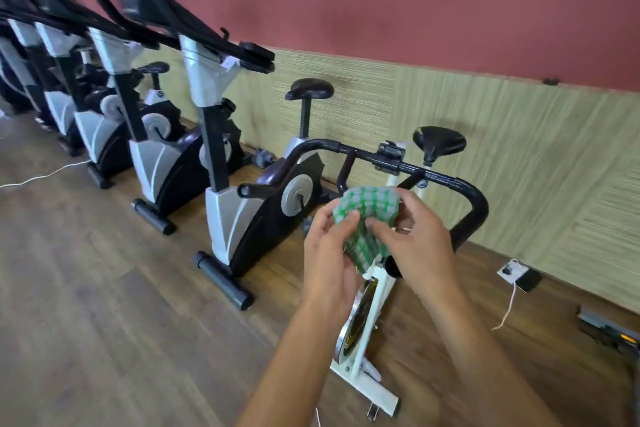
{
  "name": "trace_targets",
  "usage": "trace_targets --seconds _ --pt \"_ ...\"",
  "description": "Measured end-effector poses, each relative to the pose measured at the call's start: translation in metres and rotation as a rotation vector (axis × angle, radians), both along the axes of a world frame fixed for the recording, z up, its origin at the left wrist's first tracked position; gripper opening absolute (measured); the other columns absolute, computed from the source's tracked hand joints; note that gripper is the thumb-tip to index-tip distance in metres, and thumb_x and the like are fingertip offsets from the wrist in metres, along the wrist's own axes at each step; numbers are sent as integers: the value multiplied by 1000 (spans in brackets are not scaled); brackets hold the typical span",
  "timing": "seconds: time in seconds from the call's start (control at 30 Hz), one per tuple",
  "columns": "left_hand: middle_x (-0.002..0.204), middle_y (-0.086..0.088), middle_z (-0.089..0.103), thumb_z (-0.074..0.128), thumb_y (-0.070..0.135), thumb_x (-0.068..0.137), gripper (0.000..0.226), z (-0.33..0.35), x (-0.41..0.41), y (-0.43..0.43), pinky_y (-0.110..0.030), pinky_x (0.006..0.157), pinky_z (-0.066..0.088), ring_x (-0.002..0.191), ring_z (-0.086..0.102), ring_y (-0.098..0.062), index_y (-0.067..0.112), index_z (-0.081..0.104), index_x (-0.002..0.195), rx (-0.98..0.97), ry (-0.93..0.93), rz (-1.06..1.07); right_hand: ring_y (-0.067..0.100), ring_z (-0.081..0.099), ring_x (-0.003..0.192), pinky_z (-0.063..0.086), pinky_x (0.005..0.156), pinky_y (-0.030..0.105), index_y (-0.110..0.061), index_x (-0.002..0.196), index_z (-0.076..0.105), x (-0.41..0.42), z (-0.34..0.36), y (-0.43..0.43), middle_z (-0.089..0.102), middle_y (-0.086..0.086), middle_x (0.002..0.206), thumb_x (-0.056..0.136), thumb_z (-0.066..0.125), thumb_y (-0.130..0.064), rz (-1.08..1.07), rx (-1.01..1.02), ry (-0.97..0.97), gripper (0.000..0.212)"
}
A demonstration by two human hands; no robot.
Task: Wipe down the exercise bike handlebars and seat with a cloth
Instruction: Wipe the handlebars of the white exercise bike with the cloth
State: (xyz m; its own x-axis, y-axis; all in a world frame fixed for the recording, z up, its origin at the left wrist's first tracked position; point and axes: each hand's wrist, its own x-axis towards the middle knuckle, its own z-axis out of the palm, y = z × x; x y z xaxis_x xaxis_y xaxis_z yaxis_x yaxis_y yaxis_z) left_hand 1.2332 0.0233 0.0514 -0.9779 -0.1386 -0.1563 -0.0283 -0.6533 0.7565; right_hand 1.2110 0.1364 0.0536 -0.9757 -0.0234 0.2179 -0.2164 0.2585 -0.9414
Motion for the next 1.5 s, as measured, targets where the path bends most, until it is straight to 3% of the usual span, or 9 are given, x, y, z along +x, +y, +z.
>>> trace_targets --seconds 0.17,0.47,0.7,0.8,0.9,1.03,1.2,1.3,1.5 --pt "124 -19 66 71 13 84 51 -12 15 -23 -43 87 56 111 66 -35 7 53 131 -166 2 -55 6 71 98 56 88 26 -28 111 69 2 2 -5 77 -9 101 92 68 -6 289 -163 -190 29" --pt "125 -23 65 69 10 83 46 -6 10 -1 -52 99 51 117 62 -41 5 62 129 -196 -24 -1 6 70 68 53 65 23 -16 100 74 -41 12 27 73 -5 73 87 75 -7 411 -153 -290 16" --pt "127 -16 66 79 7 68 60 3 -5 32 -50 99 51 116 64 -34 7 60 124 -169 -103 75 21 73 90 56 71 36 -9 113 63 -79 11 82 73 12 106 97 58 -11 584 -510 -699 17" --pt "113 -13 68 77 2 66 51 11 -10 47 -45 91 55 100 68 -29 12 58 111 -159 -92 106 31 65 115 54 93 44 -5 130 61 -82 -1 99 65 19 127 96 58 -22 722 -646 -878 38" --pt "107 -13 68 77 -2 67 49 19 -12 58 -43 84 57 96 69 -29 14 55 108 -157 -44 125 33 65 117 56 95 46 3 119 70 -77 -8 107 65 23 127 90 58 -12 792 -807 -995 34" --pt "102 -9 66 78 1 74 43 20 -11 61 -35 75 53 90 67 -21 15 57 109 -293 -118 318 30 72 103 60 83 42 4 118 69 -75 0 113 70 21 119 84 61 -5 741 -838 -929 36" --pt "100 -4 64 68 22 92 11 8 -8 63 -28 79 47 88 60 -14 18 66 103 -648 -295 553 22 74 86 58 61 28 -1 115 69 -84 25 104 75 15 107 80 72 -11 644 -499 -716 36" --pt "87 -1 73 47 42 102 40 15 -11 73 -26 77 52 76 68 -9 10 71 104 -485 -292 304 22 75 87 57 67 28 -4 107 73 -85 43 87 77 11 98 86 72 -9 657 -259 -561 22" --pt "112 -20 72 36 56 101 62 43 -17 67 -39 76 59 91 74 -27 5 62 126 170 -142 210 25 75 89 59 86 39 -4 106 73 -71 66 39 77 13 93 92 68 -9 721 -105 -438 16"
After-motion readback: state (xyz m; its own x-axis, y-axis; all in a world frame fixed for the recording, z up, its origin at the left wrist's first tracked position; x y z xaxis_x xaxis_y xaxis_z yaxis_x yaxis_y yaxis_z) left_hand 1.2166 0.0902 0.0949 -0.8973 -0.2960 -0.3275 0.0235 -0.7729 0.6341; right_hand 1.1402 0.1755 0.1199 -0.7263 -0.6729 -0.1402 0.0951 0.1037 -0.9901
